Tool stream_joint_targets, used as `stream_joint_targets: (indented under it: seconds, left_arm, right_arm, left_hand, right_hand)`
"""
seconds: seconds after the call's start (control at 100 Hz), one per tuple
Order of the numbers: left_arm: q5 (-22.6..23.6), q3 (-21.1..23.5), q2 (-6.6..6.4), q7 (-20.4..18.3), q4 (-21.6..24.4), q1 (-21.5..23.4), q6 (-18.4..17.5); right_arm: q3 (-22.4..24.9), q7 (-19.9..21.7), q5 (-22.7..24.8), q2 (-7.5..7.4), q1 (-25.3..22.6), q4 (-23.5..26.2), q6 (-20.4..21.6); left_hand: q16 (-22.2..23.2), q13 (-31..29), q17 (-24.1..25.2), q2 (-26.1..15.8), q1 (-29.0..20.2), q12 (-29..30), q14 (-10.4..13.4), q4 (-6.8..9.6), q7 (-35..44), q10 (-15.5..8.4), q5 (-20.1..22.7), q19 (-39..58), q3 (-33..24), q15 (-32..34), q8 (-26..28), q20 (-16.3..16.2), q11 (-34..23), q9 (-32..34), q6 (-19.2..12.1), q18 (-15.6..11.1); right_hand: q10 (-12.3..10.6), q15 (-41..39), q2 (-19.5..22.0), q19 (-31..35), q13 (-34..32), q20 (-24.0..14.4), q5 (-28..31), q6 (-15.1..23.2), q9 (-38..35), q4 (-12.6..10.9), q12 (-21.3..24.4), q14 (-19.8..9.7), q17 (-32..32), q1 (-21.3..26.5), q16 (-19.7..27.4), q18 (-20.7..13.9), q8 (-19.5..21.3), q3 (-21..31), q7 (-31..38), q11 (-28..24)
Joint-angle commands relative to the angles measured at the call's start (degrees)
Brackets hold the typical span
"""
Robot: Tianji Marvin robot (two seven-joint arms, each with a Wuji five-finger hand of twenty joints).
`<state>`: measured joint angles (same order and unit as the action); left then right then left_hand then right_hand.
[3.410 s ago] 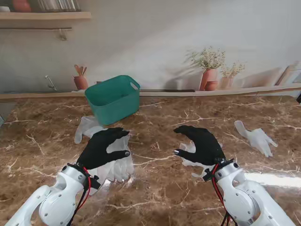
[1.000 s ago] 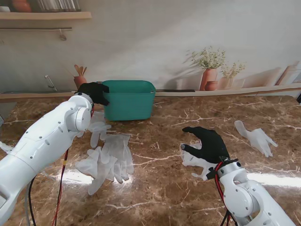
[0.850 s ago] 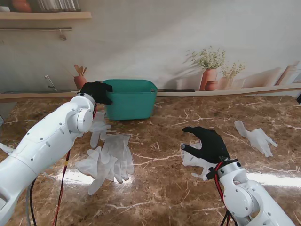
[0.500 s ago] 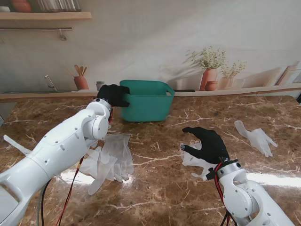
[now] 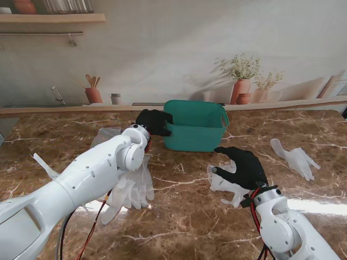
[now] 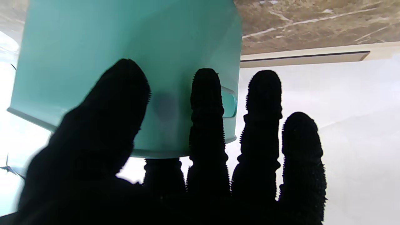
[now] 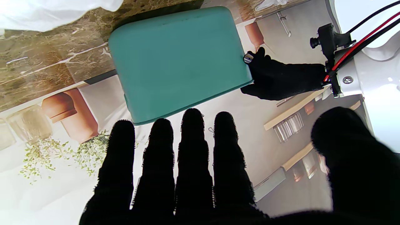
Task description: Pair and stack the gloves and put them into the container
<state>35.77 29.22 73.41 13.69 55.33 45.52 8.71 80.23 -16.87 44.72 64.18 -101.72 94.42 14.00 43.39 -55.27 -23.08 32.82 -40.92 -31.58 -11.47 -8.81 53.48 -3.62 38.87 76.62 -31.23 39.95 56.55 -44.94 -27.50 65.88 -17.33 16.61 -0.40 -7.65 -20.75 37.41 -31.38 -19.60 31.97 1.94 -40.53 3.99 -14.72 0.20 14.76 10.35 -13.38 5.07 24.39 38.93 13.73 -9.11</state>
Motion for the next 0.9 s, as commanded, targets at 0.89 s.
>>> stream_joint_targets:
  seconds: [0.89]
  left_arm:
    - [1.1, 1.2, -1.89, -5.4, 4.2, 1.7, -0.9]
  right_arm:
    - [0.5, -0.2, -0.1, 0.24, -0.8, -0.8, 0.3]
  left_hand:
    - [2.6, -5.2, 1.3, -2.1, 12.1, 1.4, 1.2, 2.60, -44.3, -1.3, -2.2, 1.2, -0.6, 2.5, -48.3, -0.2, -8.4, -2.4, 11.7, 0.0]
  right_hand:
    - [-1.3, -0.1, 0.4, 0.1, -1.2, -1.5, -0.4, 0.9, 0.1, -2.7, -0.7, 0.1, 0.1, 1.0, -1.0, 0.3, 0.2, -0.9, -0.3, 0.3]
